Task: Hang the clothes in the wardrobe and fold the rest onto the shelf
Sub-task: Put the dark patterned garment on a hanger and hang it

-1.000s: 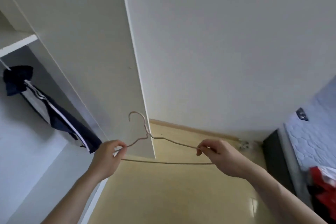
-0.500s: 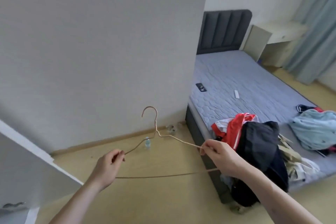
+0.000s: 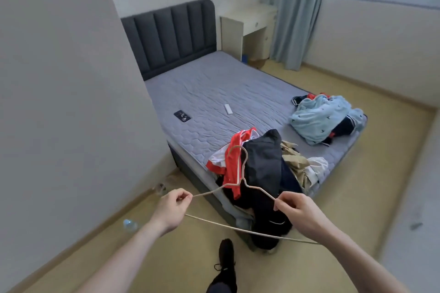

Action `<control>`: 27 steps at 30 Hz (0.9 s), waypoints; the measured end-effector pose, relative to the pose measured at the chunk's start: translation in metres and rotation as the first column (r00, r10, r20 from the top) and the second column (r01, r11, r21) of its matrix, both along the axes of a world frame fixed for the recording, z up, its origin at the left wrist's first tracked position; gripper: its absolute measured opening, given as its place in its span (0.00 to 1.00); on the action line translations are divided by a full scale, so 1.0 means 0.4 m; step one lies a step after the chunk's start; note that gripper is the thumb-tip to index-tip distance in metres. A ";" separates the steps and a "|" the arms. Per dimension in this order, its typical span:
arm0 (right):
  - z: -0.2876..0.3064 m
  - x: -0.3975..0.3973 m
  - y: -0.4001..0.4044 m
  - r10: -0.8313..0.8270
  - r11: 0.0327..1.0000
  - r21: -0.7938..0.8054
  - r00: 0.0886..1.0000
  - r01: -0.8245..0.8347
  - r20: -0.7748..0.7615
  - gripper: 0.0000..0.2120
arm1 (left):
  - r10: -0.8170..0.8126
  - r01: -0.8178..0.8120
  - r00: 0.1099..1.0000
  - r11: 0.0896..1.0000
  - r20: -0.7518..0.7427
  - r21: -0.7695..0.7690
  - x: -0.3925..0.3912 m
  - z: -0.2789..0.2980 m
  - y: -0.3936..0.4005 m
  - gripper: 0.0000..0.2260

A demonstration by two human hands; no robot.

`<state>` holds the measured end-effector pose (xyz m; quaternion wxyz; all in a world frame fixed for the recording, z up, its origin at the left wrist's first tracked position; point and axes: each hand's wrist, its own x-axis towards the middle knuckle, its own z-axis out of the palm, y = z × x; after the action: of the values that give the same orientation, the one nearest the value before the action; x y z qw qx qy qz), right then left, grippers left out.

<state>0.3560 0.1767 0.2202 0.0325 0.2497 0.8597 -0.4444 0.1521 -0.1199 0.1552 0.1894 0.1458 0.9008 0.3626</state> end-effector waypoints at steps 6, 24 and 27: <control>-0.050 -0.049 0.206 -0.183 0.983 0.039 0.981 0.180 0.059 0.13 | -0.031 0.036 0.988 0.999 0.150 -0.030 -0.160 -0.131 0.279 0.05; -0.314 -0.546 0.702 -0.639 0.762 0.017 0.747 0.648 0.183 0.18 | -0.045 0.214 0.763 0.959 0.644 -0.186 -0.529 -0.504 1.005 0.14; -0.362 -0.564 0.750 -0.656 0.743 0.001 0.727 0.669 0.203 0.17 | 0.031 0.161 0.691 0.967 0.722 -0.197 -0.520 -0.567 1.079 0.18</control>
<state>0.1304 0.4766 0.0756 -0.0374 0.5798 0.6902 -0.4314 -0.0559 0.3115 -0.0715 0.5559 -0.0001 0.7863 0.2696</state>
